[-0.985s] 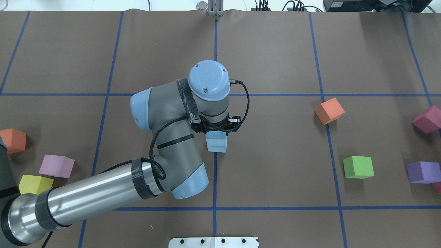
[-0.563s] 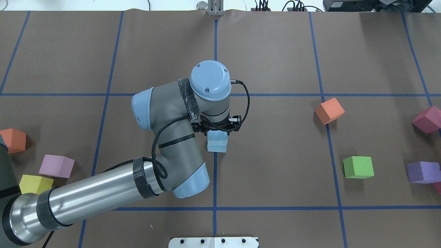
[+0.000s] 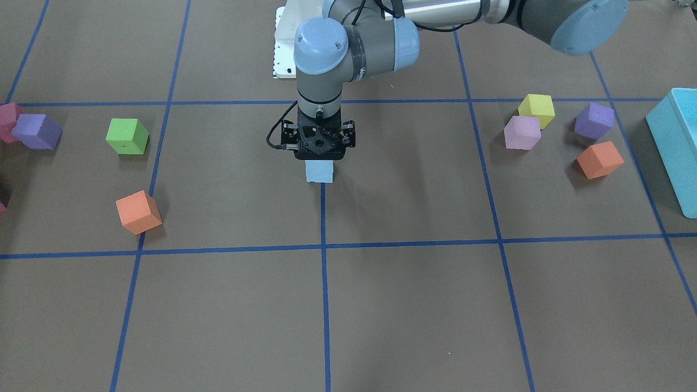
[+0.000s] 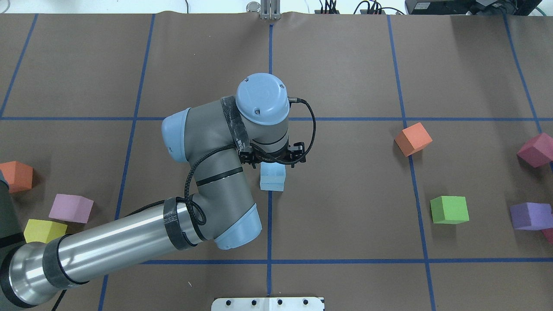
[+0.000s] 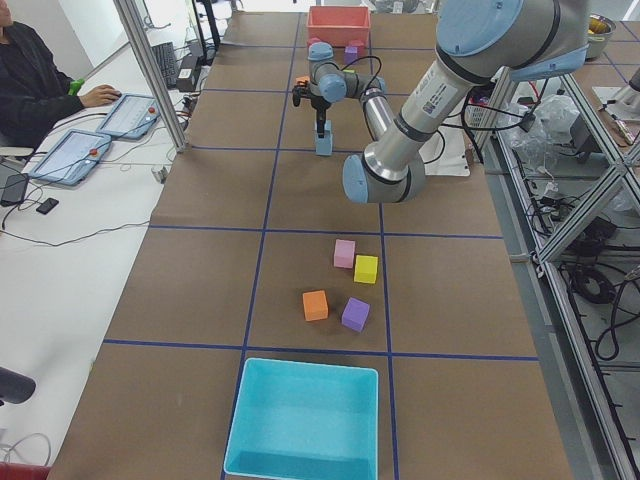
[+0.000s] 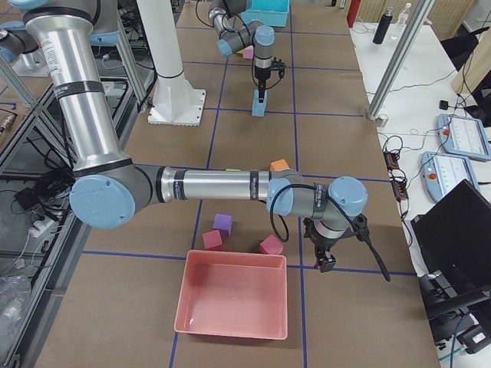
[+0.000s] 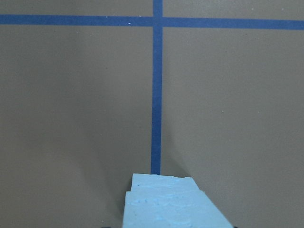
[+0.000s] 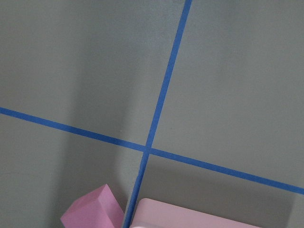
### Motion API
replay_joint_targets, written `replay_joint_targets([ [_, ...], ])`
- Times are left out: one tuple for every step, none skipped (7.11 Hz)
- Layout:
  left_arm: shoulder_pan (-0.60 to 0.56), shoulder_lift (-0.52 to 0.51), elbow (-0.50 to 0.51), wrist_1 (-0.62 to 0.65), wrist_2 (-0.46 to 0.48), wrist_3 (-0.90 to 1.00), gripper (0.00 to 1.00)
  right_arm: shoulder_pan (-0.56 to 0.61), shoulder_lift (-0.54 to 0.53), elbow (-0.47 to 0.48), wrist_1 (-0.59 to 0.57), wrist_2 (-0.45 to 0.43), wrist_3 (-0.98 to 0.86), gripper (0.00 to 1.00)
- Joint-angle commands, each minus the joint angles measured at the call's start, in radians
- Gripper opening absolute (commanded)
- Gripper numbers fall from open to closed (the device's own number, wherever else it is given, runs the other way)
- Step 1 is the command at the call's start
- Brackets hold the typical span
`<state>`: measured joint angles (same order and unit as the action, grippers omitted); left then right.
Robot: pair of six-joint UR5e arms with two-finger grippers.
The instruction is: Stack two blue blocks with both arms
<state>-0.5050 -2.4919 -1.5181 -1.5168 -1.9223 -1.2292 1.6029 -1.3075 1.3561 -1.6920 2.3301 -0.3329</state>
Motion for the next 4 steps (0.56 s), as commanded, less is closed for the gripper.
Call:
replay_joint_targets([
  [-0.097,0.043,-0.136,0.051,-0.077,0.083,0.98,0.000,-0.001,0.000,0.000,0.000,0.000,1.00],
  [-0.212,0.106,-0.224,0.102,-0.161,0.187,0.98,0.000,-0.006,0.000,0.000,0.000,0.002,1.00],
  [-0.331,0.214,-0.328,0.136,-0.234,0.327,0.98,0.002,-0.009,0.001,0.000,0.002,0.003,1.00],
  [-0.463,0.338,-0.411,0.170,-0.315,0.473,0.98,0.002,-0.006,0.006,-0.001,0.002,0.003,1.00],
])
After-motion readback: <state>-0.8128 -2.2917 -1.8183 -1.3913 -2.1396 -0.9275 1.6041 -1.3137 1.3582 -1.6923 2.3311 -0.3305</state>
